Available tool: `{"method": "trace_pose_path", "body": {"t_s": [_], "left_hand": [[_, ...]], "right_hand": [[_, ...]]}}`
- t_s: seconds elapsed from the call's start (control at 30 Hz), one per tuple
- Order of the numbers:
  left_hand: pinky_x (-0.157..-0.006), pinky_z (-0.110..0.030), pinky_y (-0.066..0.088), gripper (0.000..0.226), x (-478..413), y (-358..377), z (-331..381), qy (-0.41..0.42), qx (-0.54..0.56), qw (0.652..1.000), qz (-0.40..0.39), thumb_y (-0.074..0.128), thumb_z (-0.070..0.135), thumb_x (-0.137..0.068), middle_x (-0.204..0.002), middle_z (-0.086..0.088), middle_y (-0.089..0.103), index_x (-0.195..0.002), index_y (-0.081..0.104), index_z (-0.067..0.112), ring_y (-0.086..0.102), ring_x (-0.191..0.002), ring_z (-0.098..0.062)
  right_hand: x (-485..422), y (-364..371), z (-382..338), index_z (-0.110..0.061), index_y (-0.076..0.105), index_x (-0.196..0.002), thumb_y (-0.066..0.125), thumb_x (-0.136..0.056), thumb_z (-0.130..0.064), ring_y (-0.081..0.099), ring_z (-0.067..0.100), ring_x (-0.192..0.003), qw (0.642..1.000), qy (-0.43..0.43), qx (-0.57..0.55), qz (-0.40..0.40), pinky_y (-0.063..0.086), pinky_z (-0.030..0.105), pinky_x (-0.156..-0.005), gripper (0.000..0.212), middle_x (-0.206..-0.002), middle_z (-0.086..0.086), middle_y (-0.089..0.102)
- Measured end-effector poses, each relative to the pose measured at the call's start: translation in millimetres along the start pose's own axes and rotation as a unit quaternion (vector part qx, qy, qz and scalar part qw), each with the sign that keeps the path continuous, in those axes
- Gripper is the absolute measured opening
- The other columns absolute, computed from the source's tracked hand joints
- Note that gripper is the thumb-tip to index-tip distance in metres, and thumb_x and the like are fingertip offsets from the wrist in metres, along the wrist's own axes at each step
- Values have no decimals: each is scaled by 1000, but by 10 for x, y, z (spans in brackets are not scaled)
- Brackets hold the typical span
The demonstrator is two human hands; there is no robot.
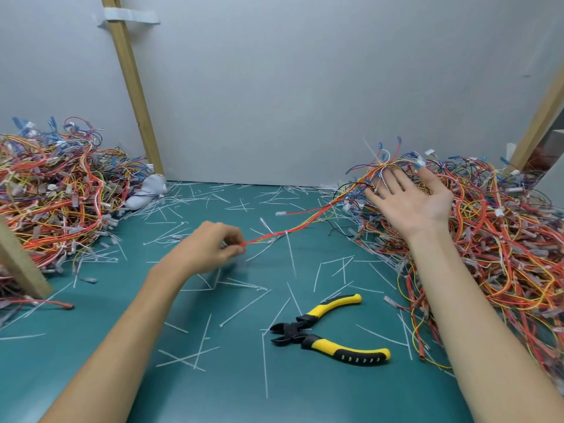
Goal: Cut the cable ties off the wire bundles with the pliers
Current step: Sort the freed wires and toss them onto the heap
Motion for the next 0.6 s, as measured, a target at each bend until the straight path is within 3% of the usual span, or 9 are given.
{"method": "trace_pose_path", "body": {"t_s": [0.1,0.17,0.27,0.33,0.43,0.47,0.5,0.6], "left_hand": [[-71,-21,51,16,-3,-114,-4,-2,152,985,75,62,19,-94,-72,7,71,-79,68,21,68,-77,-11],[-75,-25,57,20,-6,-108,28,-13,343,935,87,53,17,-99,-76,0,73,-86,67,11,71,-78,-16],[-69,-29,58,26,-37,-28,84,-44,549,830,88,41,17,-103,-82,-6,71,-93,61,5,73,-82,-26],[-71,-31,59,25,-51,62,124,-67,668,737,78,39,15,-104,-87,-10,72,-95,59,3,72,-88,-29],[-86,-41,58,23,-69,208,228,-77,817,571,37,36,12,-101,-104,-20,70,-97,57,2,68,-103,-33],[-93,-43,54,25,-74,252,256,-80,839,538,25,35,13,-101,-111,-22,68,-99,57,2,65,-109,-34],[-98,-44,50,28,-79,300,260,-89,846,526,21,34,17,-102,-116,-23,66,-102,57,3,63,-114,-33],[-104,-44,39,46,-78,464,187,-141,828,542,28,29,42,-102,-125,-23,62,-121,53,7,58,-120,-32]], "right_hand": [[5,36,-24,-3,36,-147,43,-95,-30,61,33,-106,1000,-10,12,-3,41,55,-90,59,-126,16,58],[9,65,-16,-4,38,-146,43,-95,-31,62,32,-111,1000,-9,13,-10,44,53,-91,58,-130,15,58],[15,92,32,-3,41,-143,45,-94,-33,61,33,-118,1000,2,-3,-24,45,57,-95,57,-133,14,58],[15,94,76,-3,43,-139,45,-93,-34,61,34,-117,999,8,-9,-30,48,58,-91,55,-130,15,60],[1,69,145,-4,49,-132,47,-93,-36,61,35,-116,999,19,-11,-27,51,58,-83,50,-127,15,61],[-7,53,173,-4,50,-131,48,-92,-36,61,35,-116,999,24,-13,-24,50,59,-85,50,-128,14,61],[-14,36,206,-5,51,-131,48,-92,-36,61,35,-116,999,30,-13,-21,48,61,-89,50,-129,13,61],[-8,-13,331,-8,53,-128,48,-92,-38,59,33,-118,999,45,10,-15,46,60,-93,48,-133,10,59]]}}
Point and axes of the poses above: each hand's wrist, its own x-axis away from the middle knuckle, its own y-axis out of the palm, z = x × y, the point moved 8 cm from there along -x, towards the middle knuckle
